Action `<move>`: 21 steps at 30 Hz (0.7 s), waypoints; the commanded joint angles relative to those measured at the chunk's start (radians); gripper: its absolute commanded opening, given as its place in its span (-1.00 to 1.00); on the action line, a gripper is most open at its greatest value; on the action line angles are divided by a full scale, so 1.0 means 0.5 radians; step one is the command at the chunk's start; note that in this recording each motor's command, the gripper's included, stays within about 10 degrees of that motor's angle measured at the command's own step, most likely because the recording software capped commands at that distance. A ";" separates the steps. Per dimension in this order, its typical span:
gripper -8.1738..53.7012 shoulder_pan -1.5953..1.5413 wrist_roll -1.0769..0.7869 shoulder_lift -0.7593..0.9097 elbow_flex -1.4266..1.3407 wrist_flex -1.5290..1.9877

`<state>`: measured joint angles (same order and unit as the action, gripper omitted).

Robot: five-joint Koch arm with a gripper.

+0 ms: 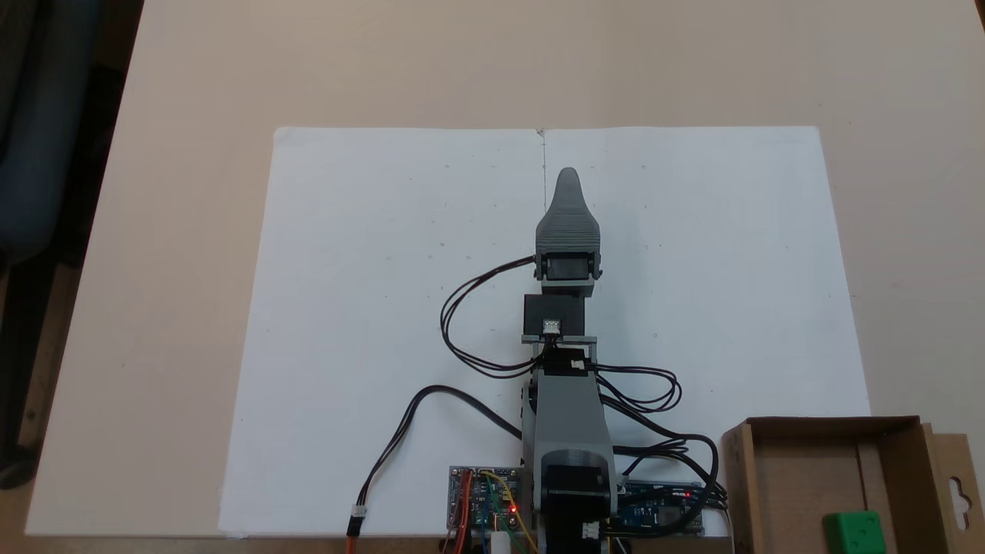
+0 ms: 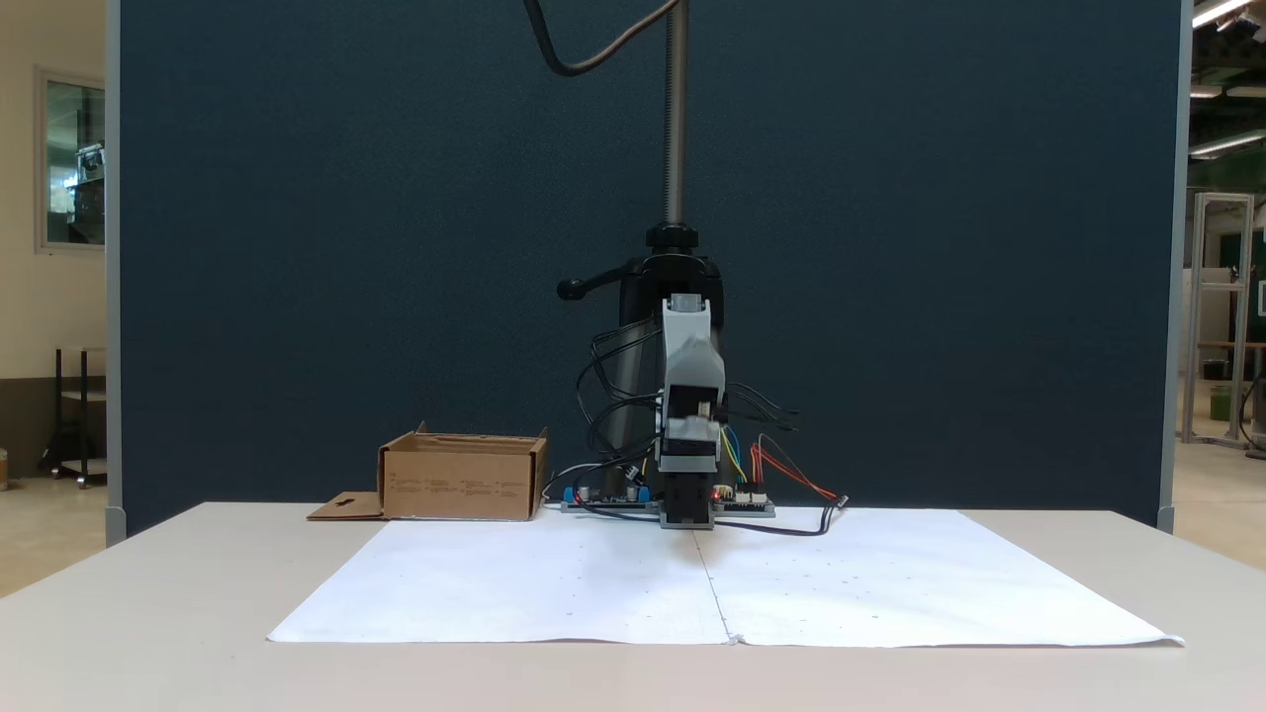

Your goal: Grasp a green dice and put it in the bin.

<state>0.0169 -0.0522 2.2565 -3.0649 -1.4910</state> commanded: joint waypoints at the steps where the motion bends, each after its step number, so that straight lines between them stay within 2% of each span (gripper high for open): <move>1: 0.72 0.021 0.089 0.227 -0.126 -0.334; 21: 0.72 0.021 0.095 0.230 -0.126 -0.515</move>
<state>0.0169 -0.0522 2.2565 -3.0649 -1.6521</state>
